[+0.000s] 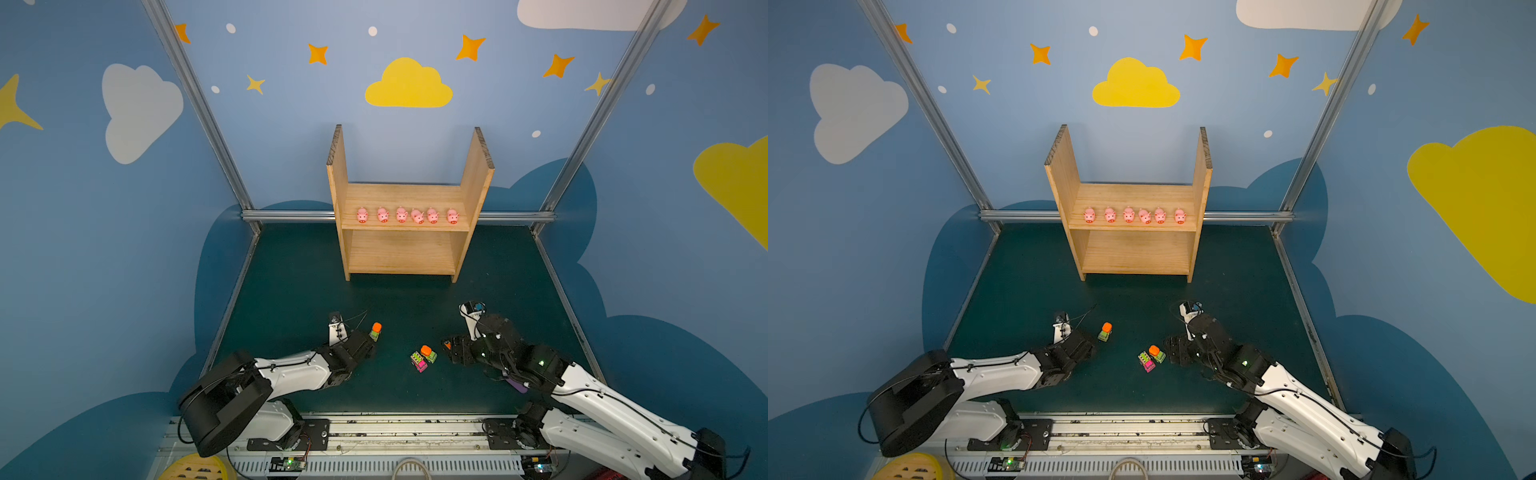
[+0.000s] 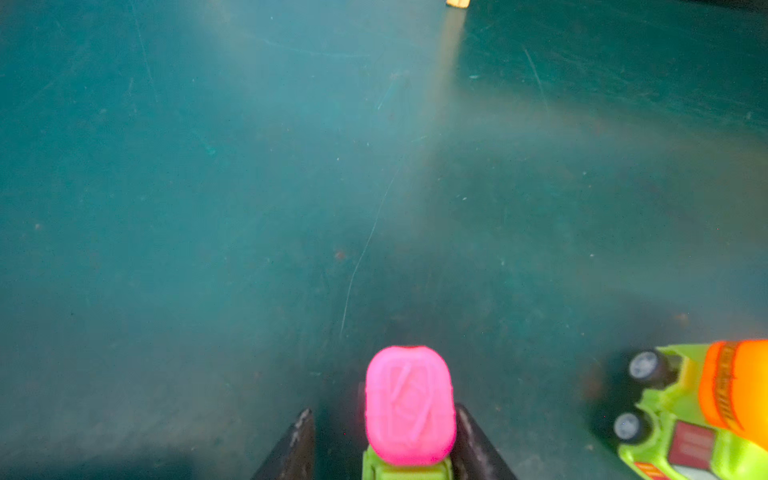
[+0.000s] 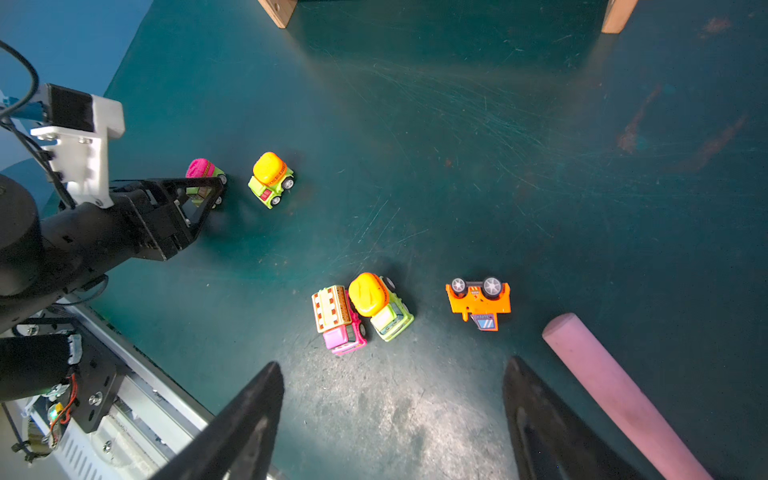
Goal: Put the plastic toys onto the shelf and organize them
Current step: 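Lift the pink-topped truck with the left gripper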
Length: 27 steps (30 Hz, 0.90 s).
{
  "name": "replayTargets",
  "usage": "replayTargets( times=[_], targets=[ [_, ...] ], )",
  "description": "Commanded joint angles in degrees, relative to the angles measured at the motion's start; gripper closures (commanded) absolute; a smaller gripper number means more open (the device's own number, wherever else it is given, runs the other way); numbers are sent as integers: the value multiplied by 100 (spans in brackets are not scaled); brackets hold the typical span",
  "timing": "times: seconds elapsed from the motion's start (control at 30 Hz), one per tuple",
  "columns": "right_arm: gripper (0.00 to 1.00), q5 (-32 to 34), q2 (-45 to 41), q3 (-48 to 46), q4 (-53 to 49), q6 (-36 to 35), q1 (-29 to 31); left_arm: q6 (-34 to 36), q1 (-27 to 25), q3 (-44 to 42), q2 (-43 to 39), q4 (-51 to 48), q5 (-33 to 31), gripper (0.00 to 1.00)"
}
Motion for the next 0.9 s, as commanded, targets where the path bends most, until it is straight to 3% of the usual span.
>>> replayTargets(
  times=[0.0,0.23,0.4,0.87],
  targets=[
    [19,-3,-102,-50,-67,54,-20,-11,20,-29,-9,-160,4,50],
    [19,-15,-111,-79,-68,63,-25,-103,10,-68,27,-154,22,54],
    [19,-20,-133,-68,-94,56,-25,-126,-6,-31,106,-176,21,67],
    [19,-34,-183,-39,-122,-5,-29,275,-12,455,-308,-698,-101,75]
  ],
)
